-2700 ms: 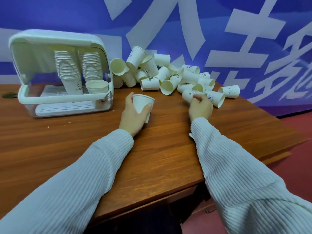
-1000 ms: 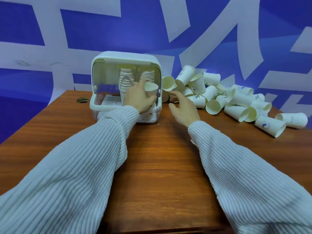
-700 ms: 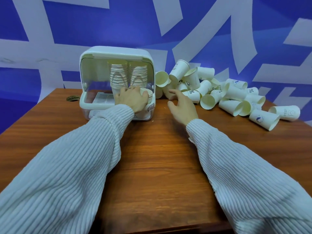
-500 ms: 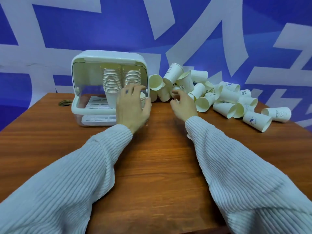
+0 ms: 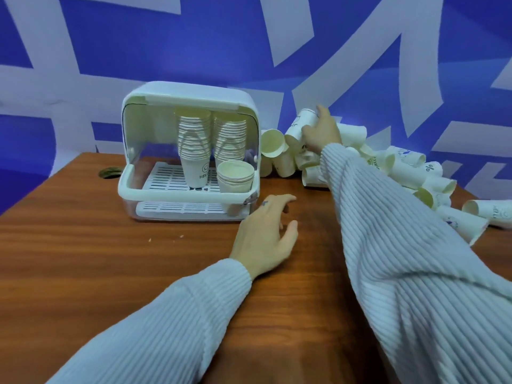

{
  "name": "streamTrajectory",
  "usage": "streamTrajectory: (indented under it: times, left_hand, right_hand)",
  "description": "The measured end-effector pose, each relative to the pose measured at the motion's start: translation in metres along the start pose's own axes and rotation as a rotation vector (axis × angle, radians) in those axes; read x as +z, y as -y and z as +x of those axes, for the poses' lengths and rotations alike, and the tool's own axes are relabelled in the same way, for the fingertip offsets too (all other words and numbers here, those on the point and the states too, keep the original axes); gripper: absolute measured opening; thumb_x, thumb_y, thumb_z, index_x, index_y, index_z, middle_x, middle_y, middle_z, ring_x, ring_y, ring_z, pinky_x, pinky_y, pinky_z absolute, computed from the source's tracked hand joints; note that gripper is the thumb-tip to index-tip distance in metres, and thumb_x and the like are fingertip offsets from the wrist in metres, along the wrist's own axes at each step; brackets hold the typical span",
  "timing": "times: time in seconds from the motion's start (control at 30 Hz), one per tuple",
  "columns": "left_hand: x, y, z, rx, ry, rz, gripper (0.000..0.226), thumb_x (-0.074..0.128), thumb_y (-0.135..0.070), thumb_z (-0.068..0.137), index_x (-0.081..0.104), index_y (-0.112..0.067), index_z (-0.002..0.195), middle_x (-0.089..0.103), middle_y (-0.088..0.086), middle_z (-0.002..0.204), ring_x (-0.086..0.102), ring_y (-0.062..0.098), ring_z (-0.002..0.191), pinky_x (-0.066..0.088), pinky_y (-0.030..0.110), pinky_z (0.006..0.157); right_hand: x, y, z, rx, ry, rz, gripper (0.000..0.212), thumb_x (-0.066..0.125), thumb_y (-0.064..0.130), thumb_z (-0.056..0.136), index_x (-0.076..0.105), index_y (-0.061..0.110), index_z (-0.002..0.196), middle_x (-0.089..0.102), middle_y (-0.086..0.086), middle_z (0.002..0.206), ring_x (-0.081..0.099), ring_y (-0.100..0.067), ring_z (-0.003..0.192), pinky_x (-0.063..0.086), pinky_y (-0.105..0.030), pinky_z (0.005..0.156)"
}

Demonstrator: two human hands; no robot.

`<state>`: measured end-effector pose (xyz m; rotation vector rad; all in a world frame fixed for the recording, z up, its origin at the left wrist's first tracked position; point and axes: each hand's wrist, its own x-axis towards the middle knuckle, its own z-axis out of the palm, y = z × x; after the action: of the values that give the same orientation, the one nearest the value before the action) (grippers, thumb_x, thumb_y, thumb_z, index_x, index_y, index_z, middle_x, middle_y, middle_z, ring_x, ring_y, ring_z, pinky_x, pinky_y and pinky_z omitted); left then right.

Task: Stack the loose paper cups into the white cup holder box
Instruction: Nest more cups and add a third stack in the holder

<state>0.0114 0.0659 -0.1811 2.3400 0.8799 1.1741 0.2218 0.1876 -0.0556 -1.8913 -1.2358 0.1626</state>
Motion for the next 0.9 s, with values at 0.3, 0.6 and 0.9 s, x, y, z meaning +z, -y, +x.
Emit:
streamTrajectory:
  times: [0.3,0.6,0.9]
  left_hand:
    - [0.0,-0.002,0.0,-0.037,-0.164,-0.054,0.06,0.067,-0.031,0.093,0.046,-0.019,0.148,0.051,-0.002,0.136,0.053,0.014,0.124,0.043,0.034,0.111]
    - [-0.009,-0.004,-0.005,-0.169,-0.182,0.155,0.084,0.072,-0.041,0.089,0.031,-0.019,0.159,0.047,0.005,0.151,0.044,0.025,0.136,0.043,0.046,0.108]
    - [-0.02,0.001,-0.017,-0.296,-0.206,0.022,0.082,0.068,-0.057,0.081,0.041,-0.022,0.15,0.049,-0.002,0.144,0.047,0.02,0.134,0.043,0.04,0.106]
  right_hand:
    - [-0.017,-0.017,-0.061,-0.136,-0.33,0.325,0.012,0.056,0.022,0.088,0.068,0.02,0.091,0.066,0.01,0.085,0.058,-0.009,0.078,0.049,-0.03,0.074]
    - [-0.002,-0.027,-0.174,-0.324,0.36,0.363,0.012,0.061,0.008,0.089,0.07,0.009,0.08,0.067,-0.012,0.078,0.058,-0.014,0.075,0.048,-0.036,0.073]
    - [0.039,-0.001,-0.067,-0.19,0.19,-0.307,0.046,0.054,0.029,0.098,0.059,0.03,0.143,0.021,0.001,0.17,0.041,-0.024,0.147,0.037,-0.043,0.114]
